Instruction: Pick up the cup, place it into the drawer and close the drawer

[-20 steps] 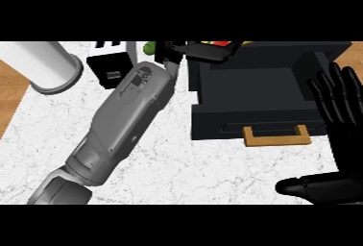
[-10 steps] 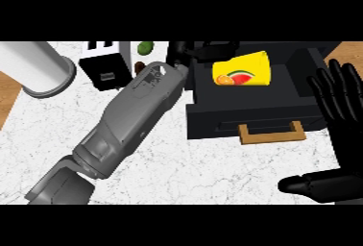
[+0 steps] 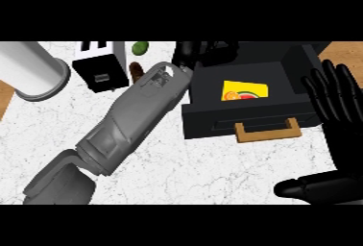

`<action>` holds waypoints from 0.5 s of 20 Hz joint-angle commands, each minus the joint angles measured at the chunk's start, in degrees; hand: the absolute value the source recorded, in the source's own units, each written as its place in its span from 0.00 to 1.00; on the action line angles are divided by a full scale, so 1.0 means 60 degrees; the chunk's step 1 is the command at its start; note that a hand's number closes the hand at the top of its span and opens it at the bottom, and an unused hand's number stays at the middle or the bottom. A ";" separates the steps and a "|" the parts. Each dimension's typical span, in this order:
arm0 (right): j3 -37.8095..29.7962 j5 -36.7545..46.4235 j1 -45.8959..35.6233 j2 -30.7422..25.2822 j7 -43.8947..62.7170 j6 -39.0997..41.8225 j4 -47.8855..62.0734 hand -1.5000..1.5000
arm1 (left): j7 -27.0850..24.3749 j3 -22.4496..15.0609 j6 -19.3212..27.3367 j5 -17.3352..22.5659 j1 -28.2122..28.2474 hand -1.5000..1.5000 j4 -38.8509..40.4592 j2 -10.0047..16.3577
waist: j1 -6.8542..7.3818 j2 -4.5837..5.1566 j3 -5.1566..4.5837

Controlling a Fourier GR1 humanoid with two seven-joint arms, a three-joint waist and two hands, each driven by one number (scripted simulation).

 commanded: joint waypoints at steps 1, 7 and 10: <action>-0.0076 -0.0313 -0.0778 0.0013 0.0188 -0.0059 0.0309 0.00 | 0.0166 -0.0948 0.0588 0.0121 0.0166 0.00 0.0006 -0.0001 | -0.0199 0.0063 0.0005; 0.0176 -0.0263 0.0350 0.0122 -0.0064 0.0180 -0.0410 0.00 | 0.0055 -0.0660 0.0346 0.0677 -0.0177 0.00 0.0366 -0.0001 | -0.0287 0.0064 0.0001; -0.0024 -0.0589 -0.0125 0.0130 -0.0244 0.0281 0.0214 0.00 | -0.0343 -0.0553 0.0161 0.1119 -0.0294 0.00 -0.0042 -0.0001 | -0.0165 0.0082 0.0001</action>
